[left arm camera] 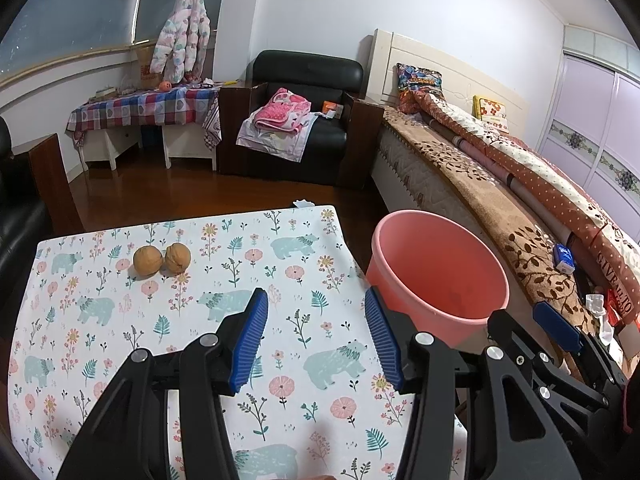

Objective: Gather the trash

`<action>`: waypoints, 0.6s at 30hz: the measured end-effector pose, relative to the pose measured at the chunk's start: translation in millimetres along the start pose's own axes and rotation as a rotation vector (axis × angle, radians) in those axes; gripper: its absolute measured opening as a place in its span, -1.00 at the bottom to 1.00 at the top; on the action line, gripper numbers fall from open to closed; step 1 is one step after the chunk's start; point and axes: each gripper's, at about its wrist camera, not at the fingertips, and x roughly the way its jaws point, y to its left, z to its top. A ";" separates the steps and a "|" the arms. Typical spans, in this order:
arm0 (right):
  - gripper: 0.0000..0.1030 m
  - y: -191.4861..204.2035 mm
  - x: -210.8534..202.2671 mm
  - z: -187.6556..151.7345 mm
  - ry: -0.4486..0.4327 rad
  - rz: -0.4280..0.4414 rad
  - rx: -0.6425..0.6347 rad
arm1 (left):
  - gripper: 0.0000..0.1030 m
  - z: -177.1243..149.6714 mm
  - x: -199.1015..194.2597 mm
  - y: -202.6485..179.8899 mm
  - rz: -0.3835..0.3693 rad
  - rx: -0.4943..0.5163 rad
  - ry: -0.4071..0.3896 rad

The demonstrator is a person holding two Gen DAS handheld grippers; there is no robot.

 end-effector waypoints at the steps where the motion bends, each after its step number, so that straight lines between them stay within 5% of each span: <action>1: 0.43 0.0 0.0 -0.2 0.001 0.001 0.001 | -0.03 -2.4 0.7 1.0 0.000 -0.001 0.002; 18: 0.43 -3.0 2.9 -9.3 -0.008 -0.001 0.002 | -0.03 -4.3 1.6 1.4 0.000 0.000 0.005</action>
